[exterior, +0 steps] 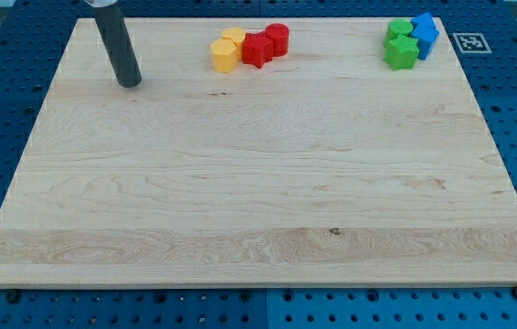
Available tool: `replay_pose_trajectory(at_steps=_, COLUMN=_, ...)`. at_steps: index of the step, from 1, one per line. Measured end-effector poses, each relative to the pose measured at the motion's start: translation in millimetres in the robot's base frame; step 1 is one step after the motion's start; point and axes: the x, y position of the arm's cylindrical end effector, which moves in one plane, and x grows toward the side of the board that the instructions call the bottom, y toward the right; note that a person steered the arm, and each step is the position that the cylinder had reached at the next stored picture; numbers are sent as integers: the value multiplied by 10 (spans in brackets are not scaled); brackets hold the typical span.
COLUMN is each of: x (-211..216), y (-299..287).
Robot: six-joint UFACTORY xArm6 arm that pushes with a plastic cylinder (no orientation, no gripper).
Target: Push the green star closer to the red circle
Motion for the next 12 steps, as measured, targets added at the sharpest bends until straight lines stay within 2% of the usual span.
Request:
replay_pose_trajectory(at_steps=1, x=787, y=294)
replay_pose_trajectory(at_steps=2, x=1400, y=718)
replay_pose_trajectory(at_steps=3, x=1613, y=1439)
replay_pose_trajectory(at_steps=4, x=1523, y=2348)
replay_pose_trajectory(at_steps=5, x=1487, y=2840)
replay_pose_trajectory(at_steps=6, x=1452, y=2897)
replay_pose_trajectory(at_steps=7, x=958, y=3494)
replay_pose_trajectory(at_steps=8, x=749, y=3684)
replay_pose_trajectory(at_steps=9, x=749, y=3686)
replay_pose_trajectory(at_steps=10, x=745, y=4090)
replay_pose_trajectory(at_steps=12, x=635, y=4381)
